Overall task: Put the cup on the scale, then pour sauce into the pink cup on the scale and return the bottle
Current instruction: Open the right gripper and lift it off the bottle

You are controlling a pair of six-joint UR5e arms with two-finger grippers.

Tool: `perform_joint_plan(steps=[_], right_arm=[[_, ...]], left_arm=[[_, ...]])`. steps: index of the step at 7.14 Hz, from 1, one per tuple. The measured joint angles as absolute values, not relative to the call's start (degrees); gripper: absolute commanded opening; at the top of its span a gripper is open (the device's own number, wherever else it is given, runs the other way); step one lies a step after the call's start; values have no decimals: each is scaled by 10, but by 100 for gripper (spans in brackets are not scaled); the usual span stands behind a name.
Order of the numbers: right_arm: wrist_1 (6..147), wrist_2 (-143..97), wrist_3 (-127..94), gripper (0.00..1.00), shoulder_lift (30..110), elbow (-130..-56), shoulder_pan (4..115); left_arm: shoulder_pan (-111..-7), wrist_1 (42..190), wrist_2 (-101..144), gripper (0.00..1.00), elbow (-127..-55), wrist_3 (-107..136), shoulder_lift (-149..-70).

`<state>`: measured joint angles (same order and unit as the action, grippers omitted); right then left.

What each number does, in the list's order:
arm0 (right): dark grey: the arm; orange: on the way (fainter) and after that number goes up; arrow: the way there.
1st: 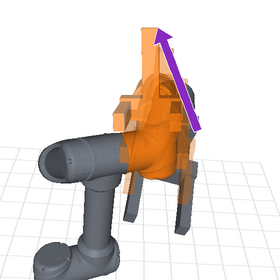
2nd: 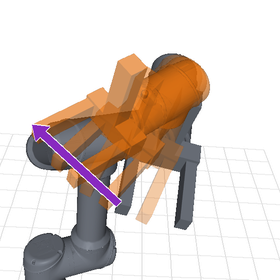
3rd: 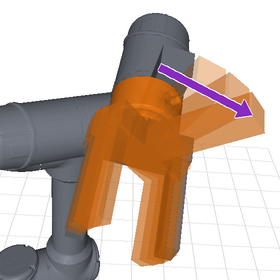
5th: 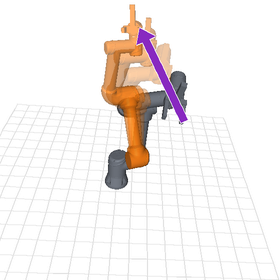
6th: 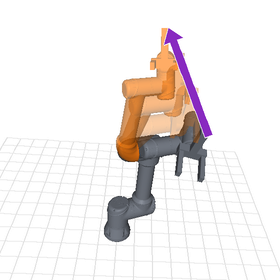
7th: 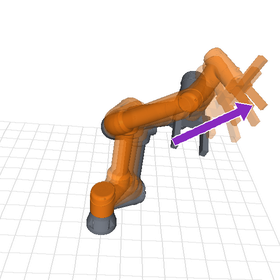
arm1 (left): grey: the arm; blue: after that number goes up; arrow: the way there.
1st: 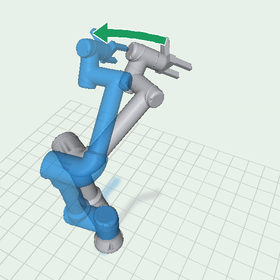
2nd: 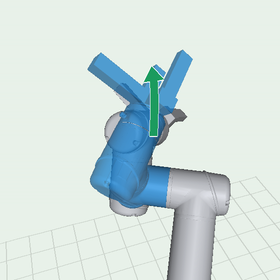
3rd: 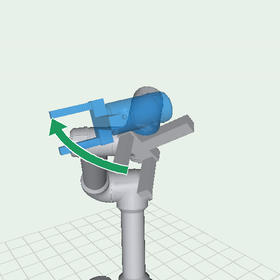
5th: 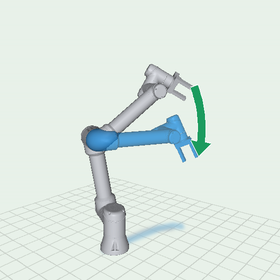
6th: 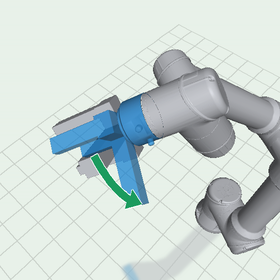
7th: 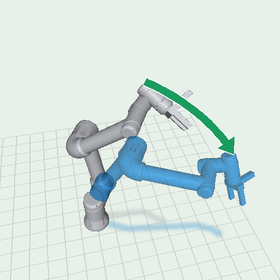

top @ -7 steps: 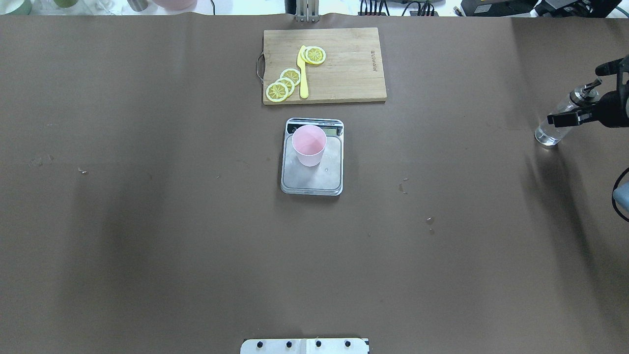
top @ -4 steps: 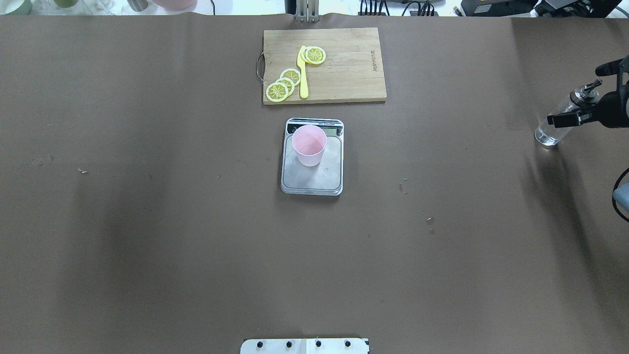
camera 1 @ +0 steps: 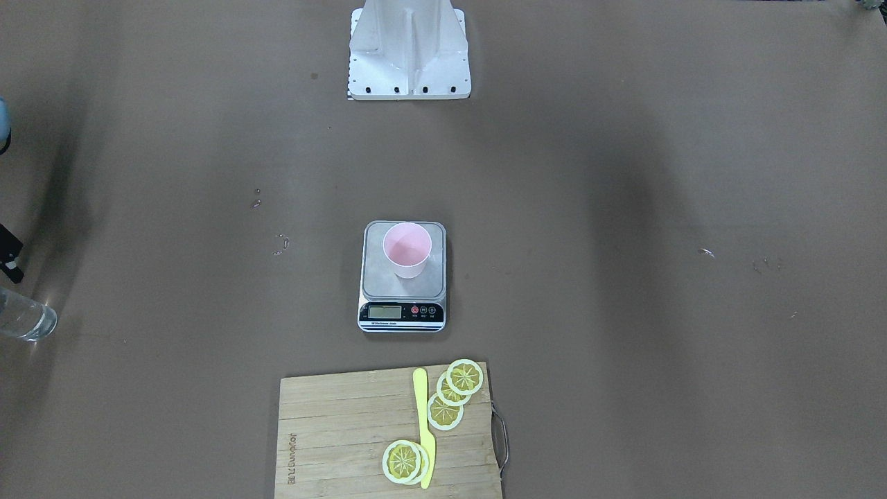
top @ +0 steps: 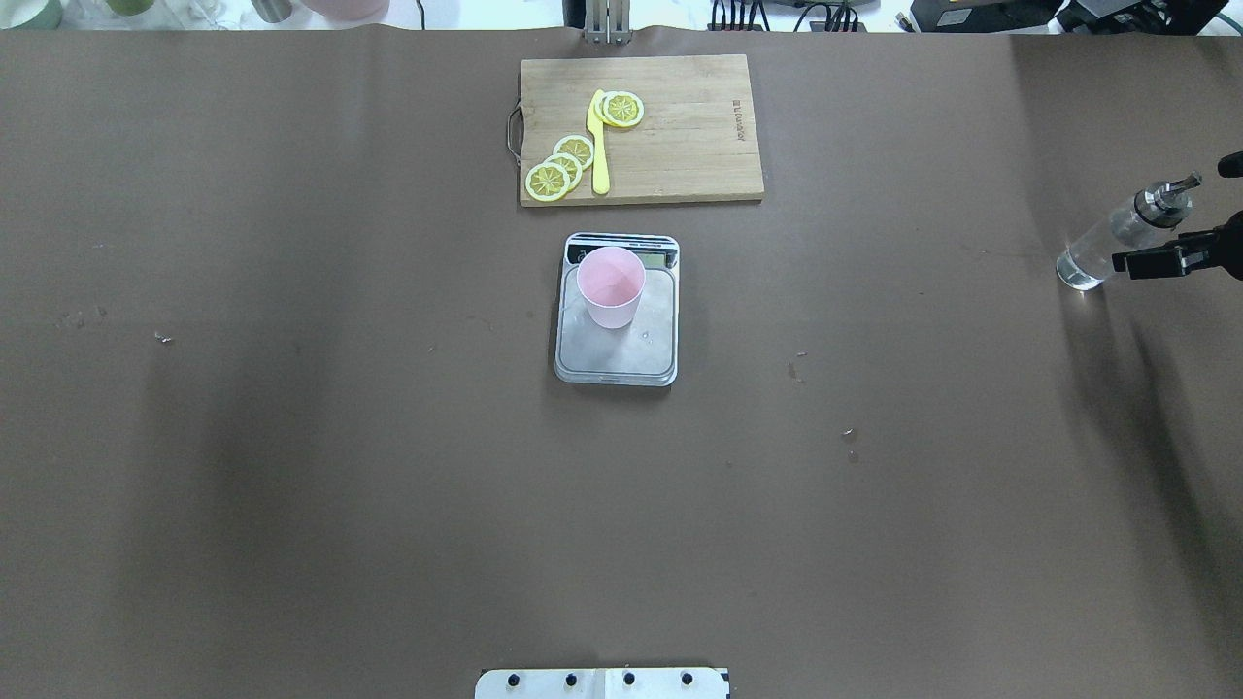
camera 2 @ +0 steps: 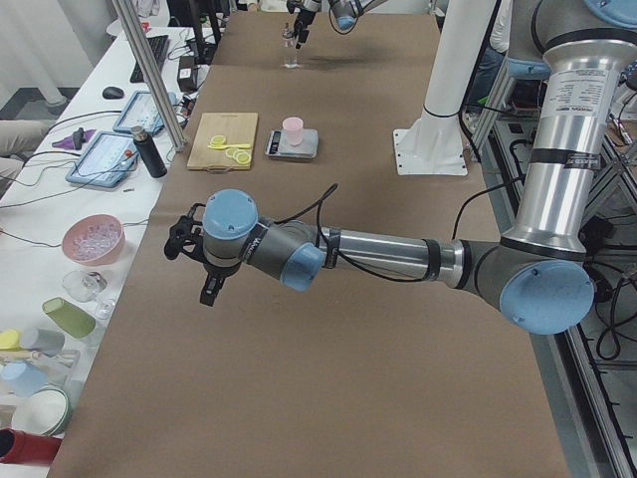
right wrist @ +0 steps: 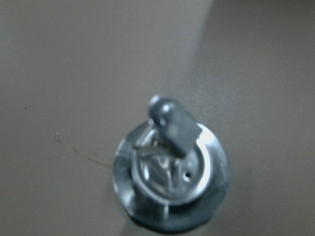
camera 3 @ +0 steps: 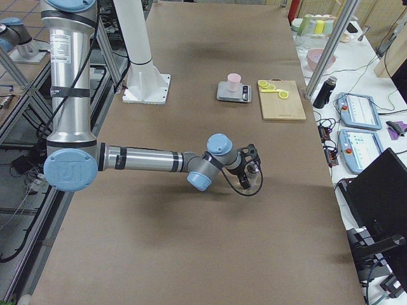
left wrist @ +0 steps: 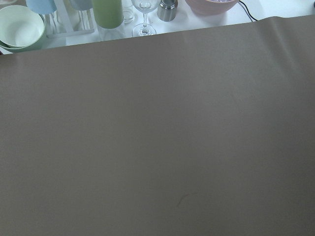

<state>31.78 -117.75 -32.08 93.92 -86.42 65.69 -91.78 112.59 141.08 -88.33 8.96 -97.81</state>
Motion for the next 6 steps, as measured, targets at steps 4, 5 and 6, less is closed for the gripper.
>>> perform_joint_plan(steps=[4, 5, 6], right_arm=[[321, -1260, -320, 100, 1021, -935, 724], [323, -1293, -320, 100, 1030, -939, 753], [331, -1324, -320, 100, 1037, -944, 779]], left_arm=[[-918, 1126, 1411, 97, -884, 90, -978], [-918, 1127, 1411, 97, -884, 90, -978], [-918, 1127, 1411, 97, -884, 90, -978]])
